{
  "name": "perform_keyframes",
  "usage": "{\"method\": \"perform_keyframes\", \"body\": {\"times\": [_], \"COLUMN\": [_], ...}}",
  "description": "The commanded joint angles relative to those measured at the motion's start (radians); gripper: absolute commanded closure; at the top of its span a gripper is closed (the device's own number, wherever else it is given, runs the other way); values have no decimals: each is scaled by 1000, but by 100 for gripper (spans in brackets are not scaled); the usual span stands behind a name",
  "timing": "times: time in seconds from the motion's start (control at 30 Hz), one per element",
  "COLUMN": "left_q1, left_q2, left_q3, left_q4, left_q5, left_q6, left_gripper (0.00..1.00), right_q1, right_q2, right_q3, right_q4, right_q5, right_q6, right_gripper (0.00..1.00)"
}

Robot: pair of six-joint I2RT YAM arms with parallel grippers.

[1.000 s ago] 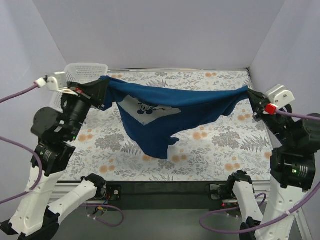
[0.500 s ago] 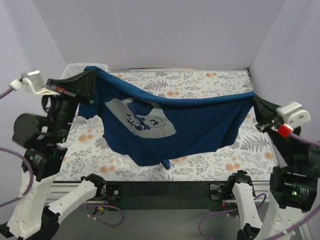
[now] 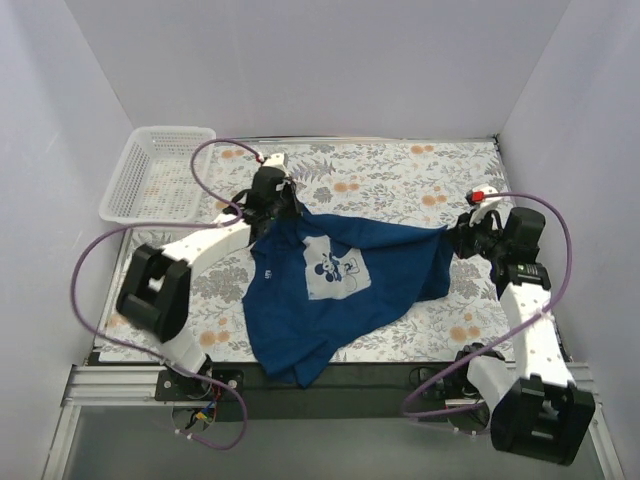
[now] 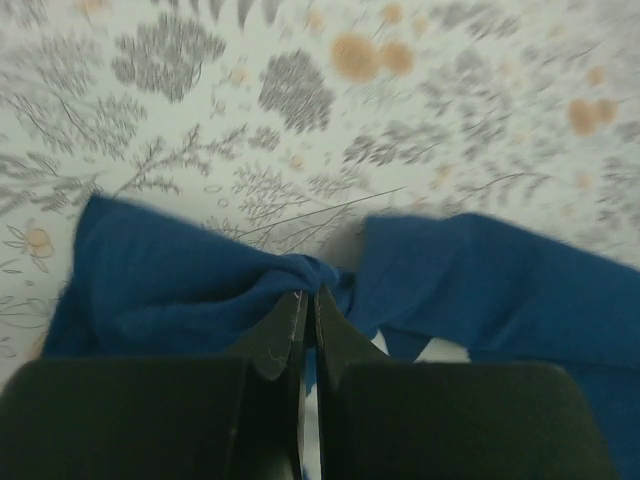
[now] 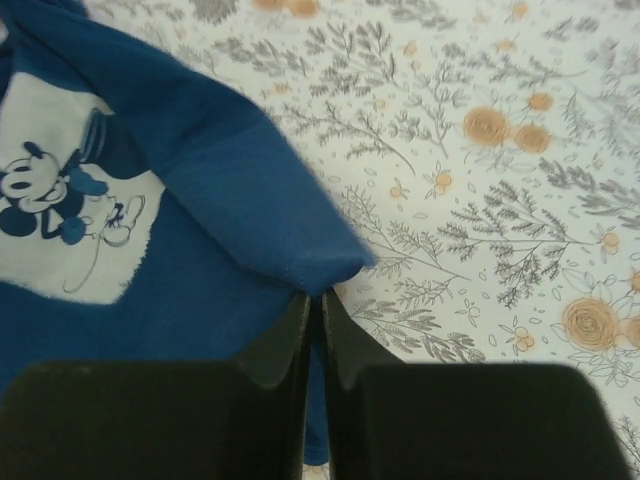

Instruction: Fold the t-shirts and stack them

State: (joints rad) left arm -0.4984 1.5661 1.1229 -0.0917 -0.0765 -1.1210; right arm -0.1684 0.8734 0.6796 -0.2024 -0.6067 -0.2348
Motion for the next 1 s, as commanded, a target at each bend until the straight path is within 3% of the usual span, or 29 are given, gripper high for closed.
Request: {"method": "perform_keyframes", "body": {"times": [0.0,0.07,0.1,0.13,0.2,0.23,0.33,0.43,0.53,0.7,0.83,0.97], "left_q1": [23,29,31,32,32,32,32,32,32,29,29,31], "left_q2": [160,233,251,259,232,183,76,-108,-315,-663,-764,-706], "left_q3": [73,144,172,223,268,273,224,128,-100,-369,-459,-442], "left_q4": [132,103,96,96,38,24,-54,-186,-356,-482,-673,-836], "left_q5": [15,6,-3,-11,-40,-49,-30,41,75,220,184,133], "left_q6": [-25,-26,-26,-13,18,27,41,-8,-185,-454,-661,-712], "left_gripper": [100,88,65,54,37,34,30,30,30,32,32,34], "right_q1": [3,1,3,3,1,1,-2,-5,-3,-5,-5,-5], "right_q2": [117,232,254,266,231,214,148,107,81,81,108,134], "right_q3": [32,67,87,107,109,101,78,57,2,-23,-2,21], "right_q4": [192,176,164,144,133,114,4,-124,-253,-322,-324,-327], "right_q5": [-19,-8,-2,13,60,76,67,-6,-45,-48,-39,-21], "right_q6": [-23,-21,-26,-40,-70,-83,-186,-292,-421,-442,-416,-416], "right_gripper": [86,68,63,52,39,27,14,14,14,15,17,18]}}
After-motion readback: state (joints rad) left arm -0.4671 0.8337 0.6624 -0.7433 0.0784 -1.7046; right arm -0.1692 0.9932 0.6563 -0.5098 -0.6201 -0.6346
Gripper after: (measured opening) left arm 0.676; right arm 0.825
